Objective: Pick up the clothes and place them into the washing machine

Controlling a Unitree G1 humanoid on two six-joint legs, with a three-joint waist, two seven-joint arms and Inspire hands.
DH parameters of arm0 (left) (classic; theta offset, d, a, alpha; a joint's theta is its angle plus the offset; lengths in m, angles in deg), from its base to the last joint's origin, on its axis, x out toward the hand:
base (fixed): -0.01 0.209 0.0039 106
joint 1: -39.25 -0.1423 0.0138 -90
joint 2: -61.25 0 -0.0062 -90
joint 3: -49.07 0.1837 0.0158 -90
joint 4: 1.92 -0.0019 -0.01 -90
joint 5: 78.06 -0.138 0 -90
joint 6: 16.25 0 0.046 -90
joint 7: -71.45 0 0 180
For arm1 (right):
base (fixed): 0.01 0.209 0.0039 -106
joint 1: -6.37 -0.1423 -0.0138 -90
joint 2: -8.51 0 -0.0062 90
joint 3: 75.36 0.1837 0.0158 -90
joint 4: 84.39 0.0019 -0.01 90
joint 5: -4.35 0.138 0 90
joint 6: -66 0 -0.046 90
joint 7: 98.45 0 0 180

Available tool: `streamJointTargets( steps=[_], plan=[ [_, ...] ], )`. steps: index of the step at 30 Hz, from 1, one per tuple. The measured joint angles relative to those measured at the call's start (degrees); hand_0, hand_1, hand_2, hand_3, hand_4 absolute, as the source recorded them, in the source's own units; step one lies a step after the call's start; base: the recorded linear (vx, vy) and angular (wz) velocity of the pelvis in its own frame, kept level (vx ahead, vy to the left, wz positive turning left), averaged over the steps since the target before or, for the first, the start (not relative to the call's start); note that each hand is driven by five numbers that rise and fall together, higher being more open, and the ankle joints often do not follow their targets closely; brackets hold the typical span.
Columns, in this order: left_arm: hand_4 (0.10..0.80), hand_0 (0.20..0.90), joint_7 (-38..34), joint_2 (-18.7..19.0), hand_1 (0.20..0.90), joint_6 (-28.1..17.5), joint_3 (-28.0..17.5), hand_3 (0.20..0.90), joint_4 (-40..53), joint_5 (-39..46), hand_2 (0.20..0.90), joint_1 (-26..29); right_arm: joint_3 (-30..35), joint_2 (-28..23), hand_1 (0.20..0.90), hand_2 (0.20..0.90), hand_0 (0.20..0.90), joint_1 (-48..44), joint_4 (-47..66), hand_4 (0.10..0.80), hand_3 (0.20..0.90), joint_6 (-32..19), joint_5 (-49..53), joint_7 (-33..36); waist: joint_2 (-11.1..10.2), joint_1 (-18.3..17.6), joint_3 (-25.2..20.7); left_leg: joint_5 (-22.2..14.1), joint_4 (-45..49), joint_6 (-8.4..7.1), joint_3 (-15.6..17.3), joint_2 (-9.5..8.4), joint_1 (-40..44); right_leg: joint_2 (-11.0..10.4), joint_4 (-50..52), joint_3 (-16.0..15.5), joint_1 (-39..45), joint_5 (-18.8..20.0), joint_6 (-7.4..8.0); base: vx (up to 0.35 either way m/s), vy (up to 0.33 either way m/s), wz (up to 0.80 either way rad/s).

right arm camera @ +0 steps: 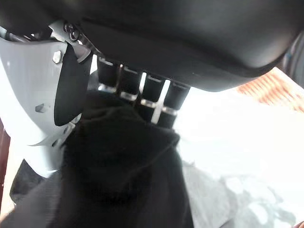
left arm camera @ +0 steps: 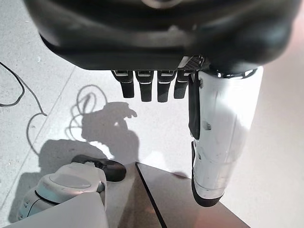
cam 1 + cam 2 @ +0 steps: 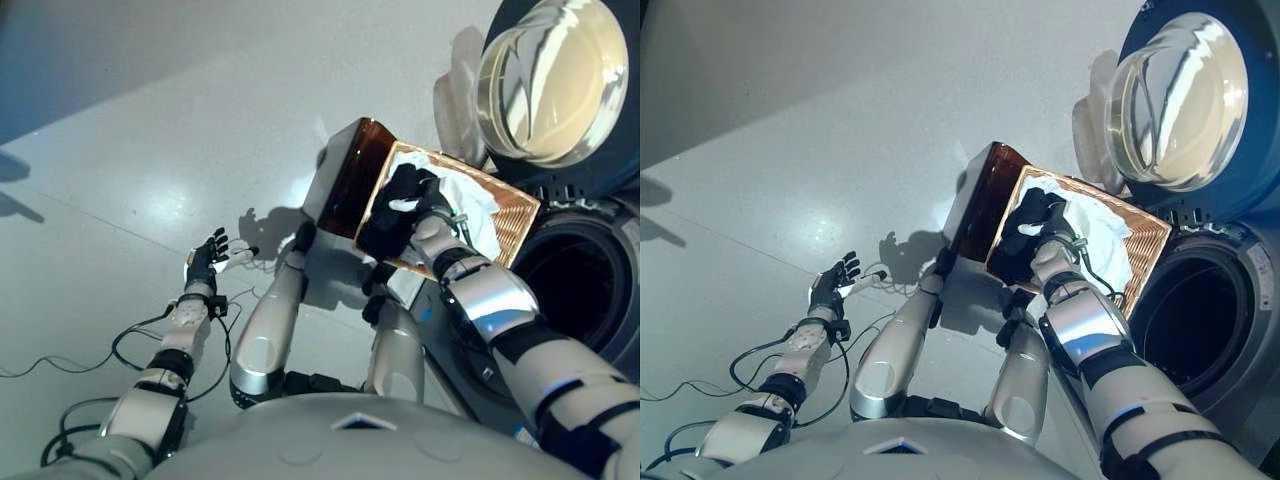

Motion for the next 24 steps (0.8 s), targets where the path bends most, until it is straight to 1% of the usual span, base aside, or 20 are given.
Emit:
streamJointTargets(
  steps=[11, 15, 16, 17, 18, 19, 20, 22, 23, 24],
  plan=[
    [0.8, 0.9, 0.25, 0.02, 0.9, -0.01, 0.0, 0.9, -0.07, -0.01, 0.9, -0.06, 0.82, 0.31, 0.2, 0.2, 0.2, 0.9, -0.46, 0.3, 0.2, -0.08, 0.07, -0.08, 0.0, -0.24, 0.0, -0.15, 0.75, 0.14, 0.24, -0.04, 0.01, -0.1, 0.61, 0.54, -0.04, 0.0, 0.0, 0.0, 0.0, 0.0],
    [0.8, 0.9, 0.25, 0.05, 0.9, -0.03, 0.03, 0.9, -0.14, 0.0, 0.9, -0.08, 3.51, 0.06, 0.2, 0.2, 0.2, 1.14, -0.37, 0.3, 0.2, -0.71, 2.26, -0.36, -0.03, -0.48, -0.02, -0.12, 1.07, 0.35, 0.76, -0.19, 0.0, -0.28, 1.08, 1.03, -0.42, 0.06, 0.06, -0.049, 0.011, -0.04],
    [0.8, 0.9, 0.23, 0.04, 0.9, -0.04, 0.01, 0.9, -0.19, 0.01, 0.9, -0.08, 4.99, -0.1, 0.2, 0.2, 0.2, 1.32, -0.36, 0.3, 0.2, -1.53, 4.07, -0.82, -0.04, -0.53, -0.02, -0.29, 1.21, 0.46, 0.81, -0.19, -0.04, -0.41, 1.25, 1.07, -0.48, -0.04, 0.16, 0.009, 0.002, -0.03],
    [0.8, 0.9, 0.22, 0.07, 0.9, -0.04, 0.06, 0.9, -0.27, 0.01, 0.9, -0.09, 4.94, -0.13, 0.2, 0.2, 0.2, 1.39, -0.43, 0.3, 0.2, -1.67, 5.05, -0.94, -0.05, -0.53, -0.03, -0.27, 1.23, 0.5, 0.93, -0.32, -0.06, -0.34, 1.26, 1.22, -0.54, -0.02, 0.18, 0.014, 0.001, -0.05],
    [0.8, 0.9, 0.23, 0.12, 0.9, -0.08, 0.02, 0.9, -0.34, 0.01, 0.9, -0.18, 9.21, -0.37, 0.2, 0.2, 0.2, 2.4, 0.96, 0.3, 0.2, -3.56, 10.49, -1.64, -0.15, -0.99, -0.11, -0.37, 1.41, 0.62, 1.1, -0.28, -0.21, -0.44, 1.53, 1.61, -0.92, -0.05, 0.2, 0.009, -0.006, -0.06],
    [0.8, 0.9, 0.23, 0.14, 0.9, -0.08, 0.03, 0.9, -0.52, 0.02, 0.9, -0.12, 9.65, -0.4, 0.2, 0.2, 0.2, 2.65, 1.04, 0.3, 0.2, -4.15, 12.2, -1.66, -0.16, -1.41, -0.11, -0.38, 1.43, 0.64, 1.22, -0.27, -0.24, -0.43, 1.52, 1.73, -1.03, -0.05, 0.2, 0.021, -0.003, -0.06],
    [0.8, 0.9, 0.24, 0.26, 0.9, -0.06, -0.1, 0.9, -0.81, 0.05, 0.9, -0.15, 12.29, -0.39, 0.2, 0.2, 0.2, 3.9, 2.5, 0.3, 0.2, -5.63, 17.05, -2.9, -0.21, -2.41, -0.14, -0.43, 1.53, 0.71, 1.37, -0.32, -0.26, -0.4, 1.56, 2.12, -1.12, -0.04, 0.21, 0.021, -0.005, -0.05],
    [0.8, 0.9, 0.27, 0.34, 0.9, -0.16, -0.52, 0.9, -1.21, 0.08, 0.9, -0.09, 15.22, -0.46, 0.2, 0.2, 0.2, 6.26, 4.61, 0.3, 0.2, -8.21, 25.32, -4.97, -0.35, -2.85, -0.24, -0.53, 1.61, 0.86, 1.71, -0.36, -0.22, -0.4, 1.53, 2.58, -1.16, -0.02, 0.22, 0.018, -0.005, -0.06],
    [0.8, 0.9, 0.28, 0.37, 0.9, -0.16, -1.01, 0.9, -1.41, 0.22, 0.9, -0.08, 16.0, -0.54, 0.2, 0.2, 0.2, 7.3, 5.22, 0.3, 0.2, -9.19, 29.41, -6.0, -0.46, -3.67, -0.3, -0.65, 1.74, 1.02, 2.05, -0.34, -0.18, -0.39, 1.49, 2.85, -1.23, 0.04, 0.3, 0.016, -0.007, -0.12],
    [0.8, 0.9, 0.27, 0.41, 0.9, -0.17, -1.25, 0.9, -1.47, 0.4, 0.9, -0.12, 16.29, -0.7, 0.2, 0.2, 0.2, 8.32, 5.6, 0.3, 0.2, -10.15, 32.42, -6.78, -0.58, -3.65, -0.37, -0.82, 1.94, 1.23, 2.47, -0.32, -0.15, -0.37, 1.48, 3.21, -1.29, 0.1, 0.4, 0.01, -0.006, -0.14]
  ],
)
